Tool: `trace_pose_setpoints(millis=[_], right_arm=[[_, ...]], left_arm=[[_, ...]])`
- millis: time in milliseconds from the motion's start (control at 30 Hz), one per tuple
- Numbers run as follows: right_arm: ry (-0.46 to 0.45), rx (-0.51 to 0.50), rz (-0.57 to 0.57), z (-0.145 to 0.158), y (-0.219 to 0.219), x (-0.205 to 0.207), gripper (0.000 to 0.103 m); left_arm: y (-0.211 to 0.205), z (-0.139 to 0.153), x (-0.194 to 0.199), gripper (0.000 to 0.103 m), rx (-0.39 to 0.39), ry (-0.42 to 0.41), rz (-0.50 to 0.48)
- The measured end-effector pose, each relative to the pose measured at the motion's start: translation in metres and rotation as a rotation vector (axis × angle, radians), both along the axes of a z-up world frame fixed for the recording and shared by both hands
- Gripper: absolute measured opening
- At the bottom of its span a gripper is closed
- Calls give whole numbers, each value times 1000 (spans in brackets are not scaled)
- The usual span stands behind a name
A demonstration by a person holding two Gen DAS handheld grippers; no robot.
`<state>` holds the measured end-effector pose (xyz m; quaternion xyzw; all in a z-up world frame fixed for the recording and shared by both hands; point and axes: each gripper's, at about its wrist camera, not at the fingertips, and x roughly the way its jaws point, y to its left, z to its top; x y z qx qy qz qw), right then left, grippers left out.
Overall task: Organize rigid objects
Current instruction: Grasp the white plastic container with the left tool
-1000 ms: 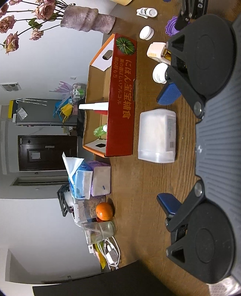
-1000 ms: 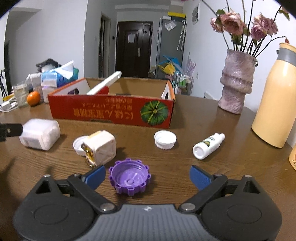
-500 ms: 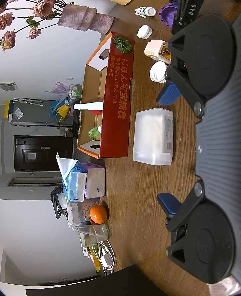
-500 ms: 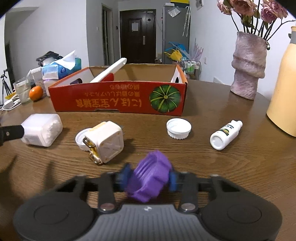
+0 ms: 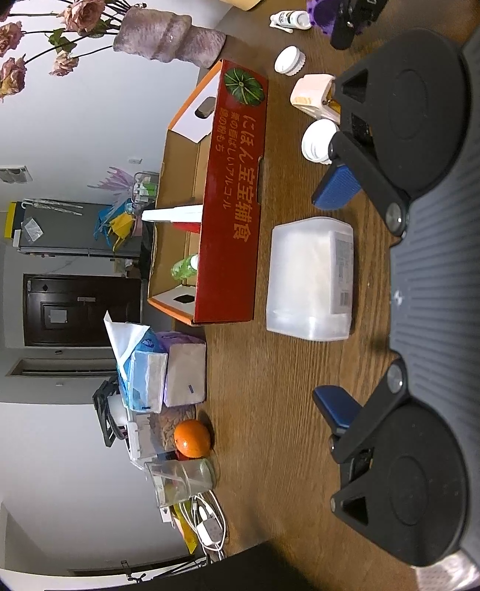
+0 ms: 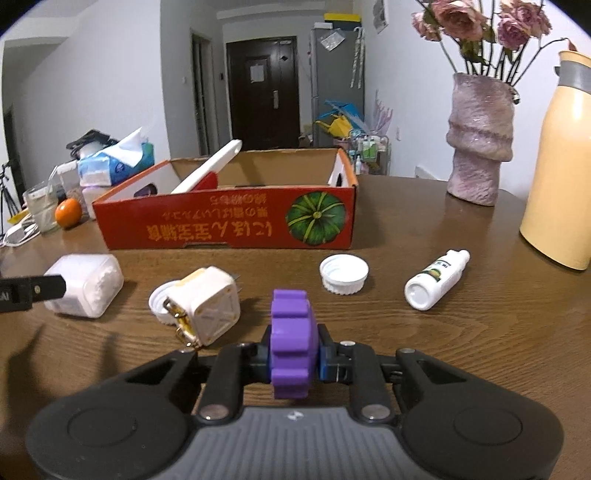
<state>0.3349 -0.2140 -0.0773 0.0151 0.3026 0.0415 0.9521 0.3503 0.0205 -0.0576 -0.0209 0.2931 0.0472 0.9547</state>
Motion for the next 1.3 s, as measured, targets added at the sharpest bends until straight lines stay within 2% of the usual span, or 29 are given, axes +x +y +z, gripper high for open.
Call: trace_pose_setpoints(millis=[300, 500, 633, 733, 767, 800, 1300], right_arm=[[-28, 19, -45, 3, -7, 0, 20], [-35, 23, -54, 4, -8, 1, 20], [-36, 25, -61, 3, -7, 1, 20], [-36, 25, -63, 3, -8, 1, 20], [-36, 25, -63, 3, -8, 1, 20], [-36, 24, -63, 3, -8, 1, 20], [-49, 31, -76, 2, -12, 1, 20]], left_arm=[[-9, -7, 23, 103, 14, 11, -16], [-4, -18, 41, 103, -44, 61, -2], [-3, -21, 49, 103, -38, 69, 1], [-5, -21, 50, 94, -22, 62, -6], [-5, -22, 51, 85, -21, 64, -12], [-6, -22, 51, 83, -18, 69, -16], [-5, -14, 37, 83, 6, 11, -10]])
